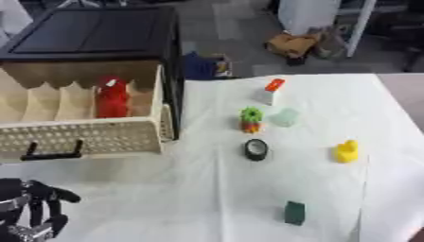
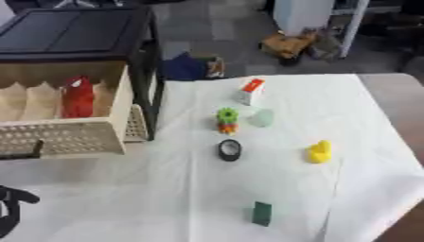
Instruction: Pick up objects from table and place into drawer.
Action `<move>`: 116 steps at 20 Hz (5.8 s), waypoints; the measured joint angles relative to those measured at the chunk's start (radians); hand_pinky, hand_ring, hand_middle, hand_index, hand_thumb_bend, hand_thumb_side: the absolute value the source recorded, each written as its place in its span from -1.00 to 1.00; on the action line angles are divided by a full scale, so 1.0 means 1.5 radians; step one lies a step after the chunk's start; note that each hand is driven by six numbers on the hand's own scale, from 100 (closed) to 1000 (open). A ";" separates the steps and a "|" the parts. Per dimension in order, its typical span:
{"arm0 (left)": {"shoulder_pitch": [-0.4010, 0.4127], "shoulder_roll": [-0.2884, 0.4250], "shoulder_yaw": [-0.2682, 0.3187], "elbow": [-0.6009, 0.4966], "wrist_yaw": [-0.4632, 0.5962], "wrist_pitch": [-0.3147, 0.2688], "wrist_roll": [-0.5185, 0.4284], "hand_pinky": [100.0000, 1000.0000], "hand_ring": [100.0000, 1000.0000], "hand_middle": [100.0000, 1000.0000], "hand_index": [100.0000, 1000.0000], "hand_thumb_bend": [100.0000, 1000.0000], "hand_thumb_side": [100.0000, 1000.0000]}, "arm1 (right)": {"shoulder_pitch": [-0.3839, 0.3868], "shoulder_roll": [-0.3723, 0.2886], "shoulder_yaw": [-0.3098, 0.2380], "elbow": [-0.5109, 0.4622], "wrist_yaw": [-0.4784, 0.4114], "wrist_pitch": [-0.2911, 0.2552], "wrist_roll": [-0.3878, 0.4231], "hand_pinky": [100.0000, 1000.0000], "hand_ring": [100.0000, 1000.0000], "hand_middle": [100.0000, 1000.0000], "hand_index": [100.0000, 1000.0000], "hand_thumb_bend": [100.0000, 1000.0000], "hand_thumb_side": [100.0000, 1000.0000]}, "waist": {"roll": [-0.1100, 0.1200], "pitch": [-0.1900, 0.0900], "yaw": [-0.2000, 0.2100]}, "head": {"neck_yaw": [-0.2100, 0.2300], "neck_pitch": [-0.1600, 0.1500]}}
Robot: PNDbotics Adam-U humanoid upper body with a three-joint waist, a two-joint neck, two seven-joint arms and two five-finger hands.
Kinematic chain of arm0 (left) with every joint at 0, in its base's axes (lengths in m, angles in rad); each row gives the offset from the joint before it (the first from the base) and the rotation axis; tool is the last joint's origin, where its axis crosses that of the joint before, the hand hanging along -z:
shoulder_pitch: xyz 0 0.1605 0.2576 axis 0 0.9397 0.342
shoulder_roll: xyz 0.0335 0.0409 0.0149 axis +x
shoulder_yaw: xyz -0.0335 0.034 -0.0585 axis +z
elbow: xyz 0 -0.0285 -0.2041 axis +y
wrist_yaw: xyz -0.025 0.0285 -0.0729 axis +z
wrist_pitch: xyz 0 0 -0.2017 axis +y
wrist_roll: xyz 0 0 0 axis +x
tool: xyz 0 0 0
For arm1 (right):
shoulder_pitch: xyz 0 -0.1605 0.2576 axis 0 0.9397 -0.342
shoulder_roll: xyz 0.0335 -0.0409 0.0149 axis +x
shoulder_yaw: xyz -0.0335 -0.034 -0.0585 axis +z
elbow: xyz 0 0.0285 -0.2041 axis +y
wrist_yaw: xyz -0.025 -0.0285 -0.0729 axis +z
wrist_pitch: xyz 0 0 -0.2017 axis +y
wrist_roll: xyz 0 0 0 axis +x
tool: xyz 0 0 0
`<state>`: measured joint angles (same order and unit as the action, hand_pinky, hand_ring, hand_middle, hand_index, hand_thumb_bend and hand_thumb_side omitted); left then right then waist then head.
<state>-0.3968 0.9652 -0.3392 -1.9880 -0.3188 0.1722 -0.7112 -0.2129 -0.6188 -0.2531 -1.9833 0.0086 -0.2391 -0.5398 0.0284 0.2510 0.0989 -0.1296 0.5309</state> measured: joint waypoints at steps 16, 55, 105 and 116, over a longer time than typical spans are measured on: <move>-0.031 -0.021 0.010 0.000 -0.039 0.060 -0.003 -0.18 0.29 0.35 0.96 -1.00 1.00 | -0.027 0.000 0.000 0.000 0.002 0.021 0.003 0.02 0.15 0.24 0.71 -1.00 1.00 | -0.003 0.002 -0.007 | 0.010 -0.012; -0.115 -0.084 0.015 0.099 -0.030 0.066 0.044 -0.30 0.32 0.30 0.90 -1.00 1.00 | -0.028 0.006 -0.008 0.000 0.006 0.028 -0.004 0.02 0.13 0.24 0.70 -1.00 1.00 | 0.005 0.007 -0.022 | 0.015 -0.026; -0.212 -0.166 0.014 0.247 0.053 0.048 0.191 -0.43 0.07 0.32 1.00 -1.00 1.00 | -0.033 0.012 -0.008 0.000 0.011 0.031 0.012 0.02 0.11 0.24 0.70 -0.98 1.00 | 0.015 0.023 -0.048 | 0.028 -0.055; -0.229 -0.174 0.014 0.266 0.065 0.034 0.211 -0.43 0.08 0.33 1.00 -1.00 1.00 | -0.034 0.015 -0.008 0.000 0.011 0.033 0.013 0.02 0.11 0.24 0.70 -0.97 1.00 | 0.013 0.023 -0.052 | 0.032 -0.063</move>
<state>-0.7409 0.7046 -0.3176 -1.5887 -0.2218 0.2226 -0.3941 -0.2646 -0.5963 -0.2647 -1.9833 0.0256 -0.1894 -0.5208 0.0484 0.2850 0.0213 -0.0812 0.4367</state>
